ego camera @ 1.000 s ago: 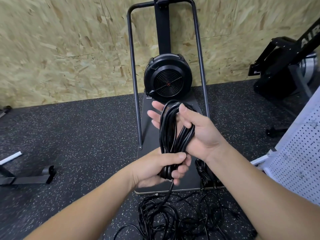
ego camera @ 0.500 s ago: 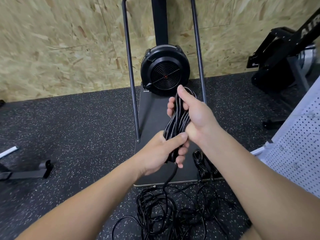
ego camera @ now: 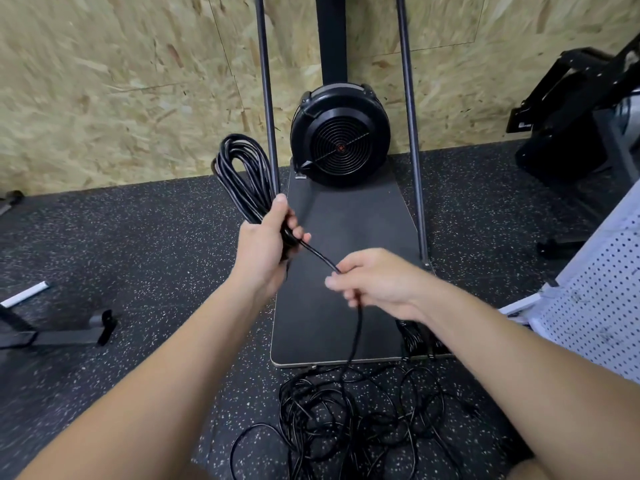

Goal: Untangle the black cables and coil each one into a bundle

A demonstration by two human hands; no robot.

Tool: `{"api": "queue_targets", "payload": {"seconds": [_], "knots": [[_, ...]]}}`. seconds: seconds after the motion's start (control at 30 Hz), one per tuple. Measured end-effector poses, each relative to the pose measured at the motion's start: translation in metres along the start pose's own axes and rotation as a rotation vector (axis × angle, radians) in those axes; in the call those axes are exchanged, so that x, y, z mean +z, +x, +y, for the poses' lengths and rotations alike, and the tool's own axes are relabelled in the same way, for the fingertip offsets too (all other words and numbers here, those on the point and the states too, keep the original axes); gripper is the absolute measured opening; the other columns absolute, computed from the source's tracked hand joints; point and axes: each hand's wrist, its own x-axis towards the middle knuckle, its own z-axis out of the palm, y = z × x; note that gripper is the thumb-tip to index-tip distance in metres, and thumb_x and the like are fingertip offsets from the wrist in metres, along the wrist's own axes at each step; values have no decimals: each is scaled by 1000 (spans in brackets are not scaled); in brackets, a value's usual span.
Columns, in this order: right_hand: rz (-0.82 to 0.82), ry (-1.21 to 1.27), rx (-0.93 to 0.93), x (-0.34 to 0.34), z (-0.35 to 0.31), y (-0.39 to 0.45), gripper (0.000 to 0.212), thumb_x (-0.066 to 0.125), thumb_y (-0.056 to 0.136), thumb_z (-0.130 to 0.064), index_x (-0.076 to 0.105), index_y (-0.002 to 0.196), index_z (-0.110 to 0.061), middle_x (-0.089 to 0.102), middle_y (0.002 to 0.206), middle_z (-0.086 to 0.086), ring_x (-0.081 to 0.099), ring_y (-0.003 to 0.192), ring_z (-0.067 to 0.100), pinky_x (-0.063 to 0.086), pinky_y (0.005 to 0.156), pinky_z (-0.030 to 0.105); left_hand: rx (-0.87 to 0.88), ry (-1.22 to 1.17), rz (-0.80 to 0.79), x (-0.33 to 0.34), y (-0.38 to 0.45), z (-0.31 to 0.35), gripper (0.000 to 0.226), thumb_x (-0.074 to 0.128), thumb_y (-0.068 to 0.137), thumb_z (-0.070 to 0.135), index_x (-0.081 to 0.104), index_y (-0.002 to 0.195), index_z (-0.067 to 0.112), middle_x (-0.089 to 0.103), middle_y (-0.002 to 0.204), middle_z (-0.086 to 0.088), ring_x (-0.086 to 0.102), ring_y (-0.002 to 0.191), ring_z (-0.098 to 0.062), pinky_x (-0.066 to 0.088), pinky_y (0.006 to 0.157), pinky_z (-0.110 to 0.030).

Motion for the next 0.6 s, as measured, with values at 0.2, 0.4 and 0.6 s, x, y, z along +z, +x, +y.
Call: {"api": "queue_targets", "payload": {"seconds": [0.2, 0.4, 0.6], "knots": [[344, -685, -261, -43, -22, 0, 20, 90, 89, -38, 76, 84, -25, 76, 74, -5, 64, 58, 6, 48, 59, 24, 42, 100, 22, -5, 0, -7, 33, 71, 106, 32, 56, 83, 13, 51, 73, -8, 53, 61, -23, 52, 67, -39], [239, -773, -334, -18, -20, -7, 21, 75, 101, -35, 73, 81, -27, 75, 73, -10, 66, 60, 5, 50, 60, 27, -33, 114, 166, -23, 10, -6, 29, 73, 103, 26, 60, 80, 14, 54, 70, -6, 53, 55, -20, 47, 57, -32], [130, -639, -347, -11, -41, -24, 40, 57, 112, -42, 72, 83, -18, 50, 63, -3, 39, 53, 15, 33, 55, 32, -265, 341, -155, -28, -2, -8, 33, 75, 101, 51, 69, 99, 19, 56, 82, -2, 53, 60, -16, 44, 53, -26]]}}
